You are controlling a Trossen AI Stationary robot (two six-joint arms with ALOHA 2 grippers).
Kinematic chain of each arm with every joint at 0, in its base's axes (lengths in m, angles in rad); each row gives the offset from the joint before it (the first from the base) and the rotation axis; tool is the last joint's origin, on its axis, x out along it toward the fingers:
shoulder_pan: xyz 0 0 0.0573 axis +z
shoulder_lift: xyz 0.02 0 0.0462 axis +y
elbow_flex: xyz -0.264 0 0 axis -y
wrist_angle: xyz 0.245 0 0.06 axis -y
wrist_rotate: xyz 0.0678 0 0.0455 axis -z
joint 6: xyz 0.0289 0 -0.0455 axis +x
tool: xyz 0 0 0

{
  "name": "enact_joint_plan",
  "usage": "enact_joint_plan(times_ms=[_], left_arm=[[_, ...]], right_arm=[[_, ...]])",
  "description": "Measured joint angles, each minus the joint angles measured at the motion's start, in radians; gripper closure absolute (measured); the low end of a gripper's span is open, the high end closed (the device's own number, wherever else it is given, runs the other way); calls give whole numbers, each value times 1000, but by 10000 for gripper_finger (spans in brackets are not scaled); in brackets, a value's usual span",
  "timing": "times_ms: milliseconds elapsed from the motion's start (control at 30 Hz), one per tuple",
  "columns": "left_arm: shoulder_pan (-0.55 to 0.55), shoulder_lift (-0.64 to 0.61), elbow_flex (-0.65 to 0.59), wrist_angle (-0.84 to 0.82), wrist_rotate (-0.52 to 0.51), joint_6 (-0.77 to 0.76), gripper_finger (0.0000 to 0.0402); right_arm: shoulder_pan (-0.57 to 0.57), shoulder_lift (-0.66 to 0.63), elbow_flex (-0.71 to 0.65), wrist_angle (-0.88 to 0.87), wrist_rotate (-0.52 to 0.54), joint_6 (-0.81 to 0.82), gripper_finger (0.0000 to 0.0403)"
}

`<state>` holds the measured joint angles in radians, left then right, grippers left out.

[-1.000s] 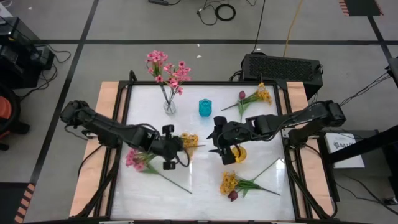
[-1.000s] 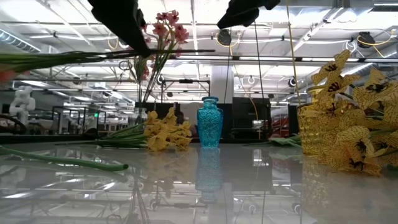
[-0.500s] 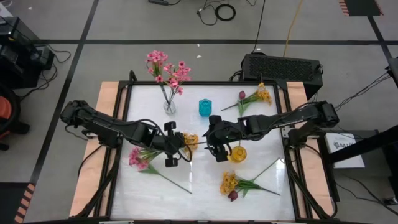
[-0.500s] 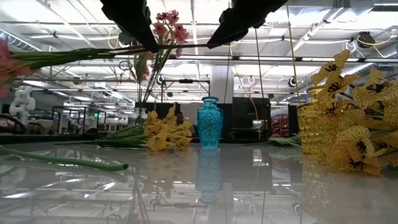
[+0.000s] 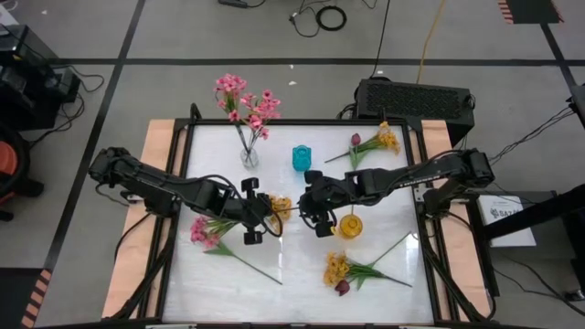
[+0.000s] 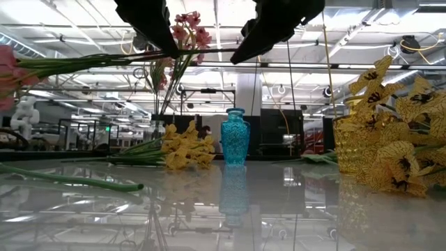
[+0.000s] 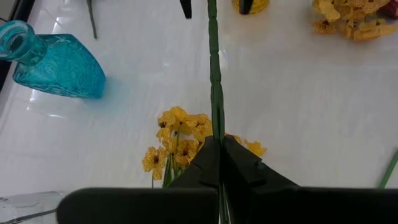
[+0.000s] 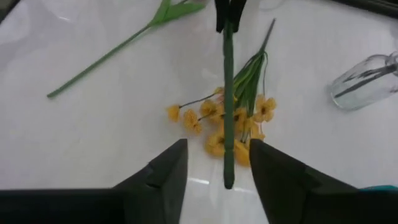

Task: Sort flowers into vase by color
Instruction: Put the pink flowers into the transparent vase

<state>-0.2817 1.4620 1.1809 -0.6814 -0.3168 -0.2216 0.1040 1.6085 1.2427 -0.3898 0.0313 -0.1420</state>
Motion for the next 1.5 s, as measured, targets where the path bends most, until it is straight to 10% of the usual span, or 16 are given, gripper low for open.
enact_joint_plan(times_ms=[333,700,1100,1500], left_arm=[[0,0,0,-2,-6,-1,395],[-3,0,0,1,-35,-17,350],[-96,-119,0,17,-275,-31,190],[-375,-303,1,17,-487,-61,181]], right_arm=[[-15,-2,0,13,-9,-2,394],[-20,-2,0,10,-8,-2,399],[-40,-21,1,-71,-6,-4,402],[-45,-242,1,-225,55,55,403]])
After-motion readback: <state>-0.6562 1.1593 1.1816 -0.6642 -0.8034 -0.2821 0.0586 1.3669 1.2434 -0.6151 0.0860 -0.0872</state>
